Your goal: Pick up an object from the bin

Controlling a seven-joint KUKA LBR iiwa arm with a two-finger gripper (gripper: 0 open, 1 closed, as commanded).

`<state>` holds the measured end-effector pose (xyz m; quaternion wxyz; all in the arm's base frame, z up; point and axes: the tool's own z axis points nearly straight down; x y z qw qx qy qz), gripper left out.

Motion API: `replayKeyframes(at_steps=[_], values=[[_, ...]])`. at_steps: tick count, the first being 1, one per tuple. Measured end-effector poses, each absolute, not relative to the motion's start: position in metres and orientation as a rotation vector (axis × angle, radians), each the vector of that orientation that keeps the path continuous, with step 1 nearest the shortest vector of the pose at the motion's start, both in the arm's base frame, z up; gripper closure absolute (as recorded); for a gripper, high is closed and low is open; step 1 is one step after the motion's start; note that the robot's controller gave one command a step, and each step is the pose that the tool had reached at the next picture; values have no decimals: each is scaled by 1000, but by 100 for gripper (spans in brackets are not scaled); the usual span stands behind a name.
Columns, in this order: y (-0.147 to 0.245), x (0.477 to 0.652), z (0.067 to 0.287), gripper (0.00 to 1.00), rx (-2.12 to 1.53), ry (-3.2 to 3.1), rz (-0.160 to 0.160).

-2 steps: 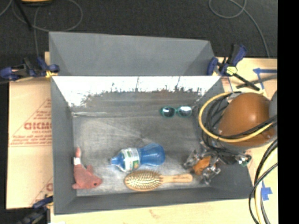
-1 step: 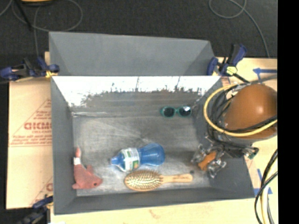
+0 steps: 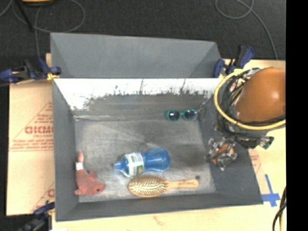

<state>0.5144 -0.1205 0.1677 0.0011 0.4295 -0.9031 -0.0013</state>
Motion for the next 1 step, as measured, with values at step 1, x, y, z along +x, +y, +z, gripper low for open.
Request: replayKeyframes(at_steps=[1], values=[[-135, 535, 259, 100, 1665, -2667, -3]])
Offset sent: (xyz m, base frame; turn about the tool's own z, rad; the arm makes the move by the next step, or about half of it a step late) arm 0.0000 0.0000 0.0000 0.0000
